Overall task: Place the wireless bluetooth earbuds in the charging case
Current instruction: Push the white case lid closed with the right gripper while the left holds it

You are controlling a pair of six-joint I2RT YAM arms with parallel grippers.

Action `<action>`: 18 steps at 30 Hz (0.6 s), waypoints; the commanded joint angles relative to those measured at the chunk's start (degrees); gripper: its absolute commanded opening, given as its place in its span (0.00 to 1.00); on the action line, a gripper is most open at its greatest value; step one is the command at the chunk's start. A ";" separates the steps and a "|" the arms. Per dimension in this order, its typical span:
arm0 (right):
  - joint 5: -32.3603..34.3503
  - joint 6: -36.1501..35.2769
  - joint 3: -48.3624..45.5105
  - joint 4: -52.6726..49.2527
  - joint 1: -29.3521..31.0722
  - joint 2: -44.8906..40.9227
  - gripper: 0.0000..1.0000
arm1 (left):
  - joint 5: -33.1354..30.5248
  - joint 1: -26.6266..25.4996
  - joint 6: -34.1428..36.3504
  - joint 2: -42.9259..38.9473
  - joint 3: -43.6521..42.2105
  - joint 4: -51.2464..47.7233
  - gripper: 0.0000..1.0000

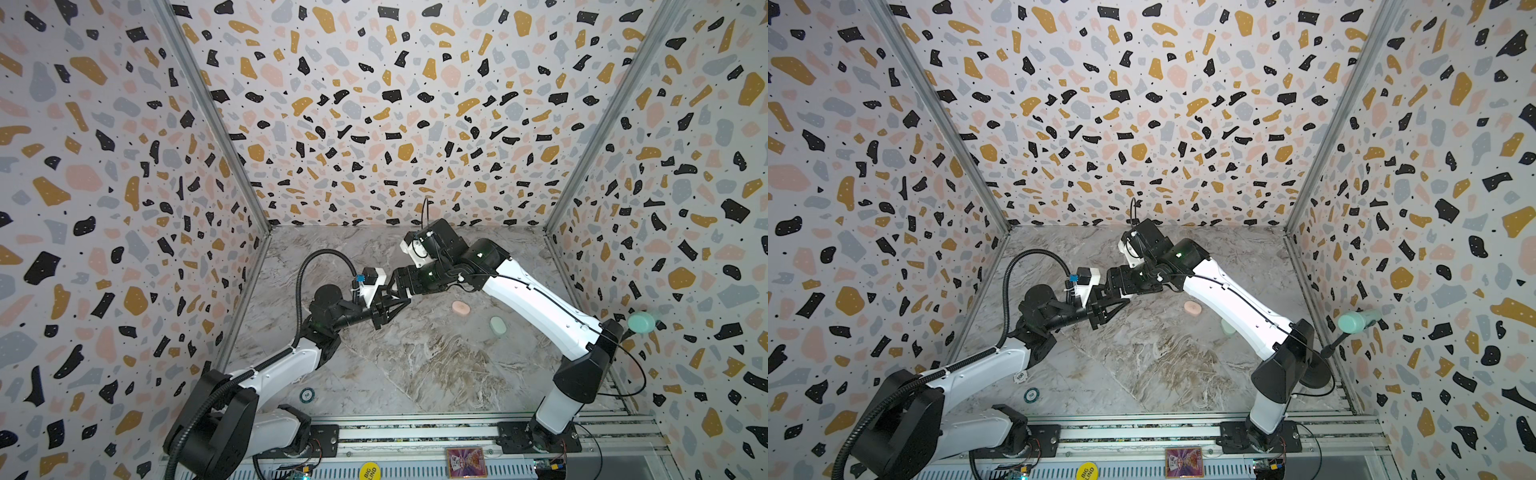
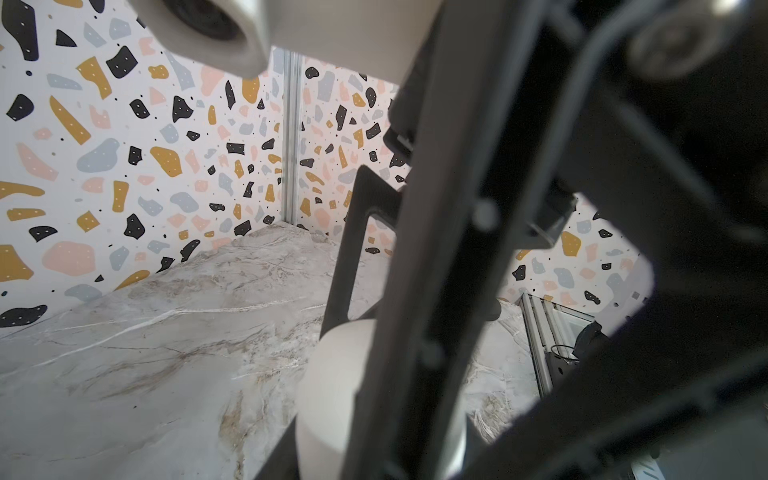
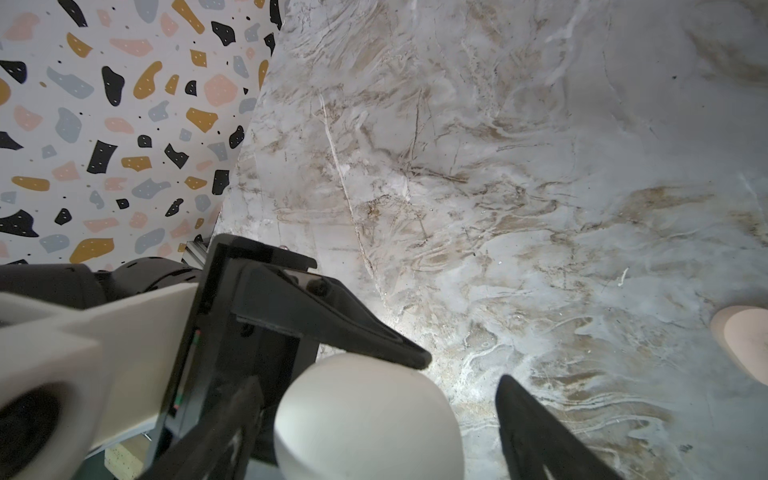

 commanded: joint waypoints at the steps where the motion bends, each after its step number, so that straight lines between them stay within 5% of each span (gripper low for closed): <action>1: 0.64 0.39 2.30 -1.91 0.11 -0.42 0.87 | 0.34 -0.33 1.50 -1.37 1.23 1.52 0.32; 13: -1.41 1.01 0.54 -0.15 0.19 -1.02 0.62 | -0.26 -0.35 2.25 -1.60 1.45 0.27 0.33; 18: -1.45 1.35 -1.19 1.31 0.04 -2.06 0.55 | -1.26 -0.39 2.58 -1.55 1.43 -0.60 0.45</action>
